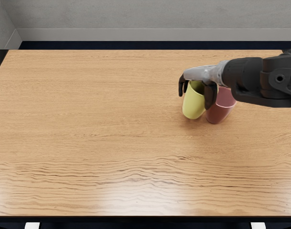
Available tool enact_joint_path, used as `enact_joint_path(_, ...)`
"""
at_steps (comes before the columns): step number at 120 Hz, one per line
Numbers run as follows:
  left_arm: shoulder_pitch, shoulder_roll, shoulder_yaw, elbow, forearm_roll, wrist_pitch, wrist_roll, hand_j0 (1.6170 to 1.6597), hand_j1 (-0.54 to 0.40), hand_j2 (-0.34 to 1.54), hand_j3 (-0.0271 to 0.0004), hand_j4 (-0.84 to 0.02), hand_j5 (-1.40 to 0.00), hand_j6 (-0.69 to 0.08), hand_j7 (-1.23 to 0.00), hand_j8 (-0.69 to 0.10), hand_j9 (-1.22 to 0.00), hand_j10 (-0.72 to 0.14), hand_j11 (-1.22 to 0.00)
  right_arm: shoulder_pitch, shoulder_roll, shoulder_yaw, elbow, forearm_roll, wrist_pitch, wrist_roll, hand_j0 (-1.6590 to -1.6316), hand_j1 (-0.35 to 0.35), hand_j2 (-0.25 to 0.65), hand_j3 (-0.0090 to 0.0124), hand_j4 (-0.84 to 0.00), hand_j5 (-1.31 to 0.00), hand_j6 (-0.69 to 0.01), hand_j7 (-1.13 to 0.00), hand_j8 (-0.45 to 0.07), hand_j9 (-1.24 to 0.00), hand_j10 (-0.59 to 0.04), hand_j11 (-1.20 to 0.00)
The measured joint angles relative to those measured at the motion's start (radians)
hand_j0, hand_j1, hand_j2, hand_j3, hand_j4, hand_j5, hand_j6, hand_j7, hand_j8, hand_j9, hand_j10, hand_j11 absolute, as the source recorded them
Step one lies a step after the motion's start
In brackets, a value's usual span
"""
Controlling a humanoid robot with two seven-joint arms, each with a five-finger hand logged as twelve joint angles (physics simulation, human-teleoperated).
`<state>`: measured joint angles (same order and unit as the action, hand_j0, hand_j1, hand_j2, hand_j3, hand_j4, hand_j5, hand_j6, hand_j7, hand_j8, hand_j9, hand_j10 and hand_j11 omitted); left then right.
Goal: Pick up cup and place in cup with right hand
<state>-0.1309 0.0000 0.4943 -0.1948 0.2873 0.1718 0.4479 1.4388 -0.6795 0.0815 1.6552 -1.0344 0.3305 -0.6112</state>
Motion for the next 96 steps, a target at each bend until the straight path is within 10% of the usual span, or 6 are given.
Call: enact_joint_path(96, -0.016, 0.0, 0.004, 0.0, 0.0, 0.0, 0.0, 1.6581, 0.349, 0.0, 0.0, 0.0, 0.0, -0.001, 0.0, -0.001, 0.0, 0.0, 0.0, 0.154, -0.146, 0.016, 0.011, 0.126, 0.087, -0.001, -1.6491, 0.125, 0.038, -0.0003, -0.515, -0.74, -0.314, -0.7, -0.197, -0.72, -0.233, -0.73)
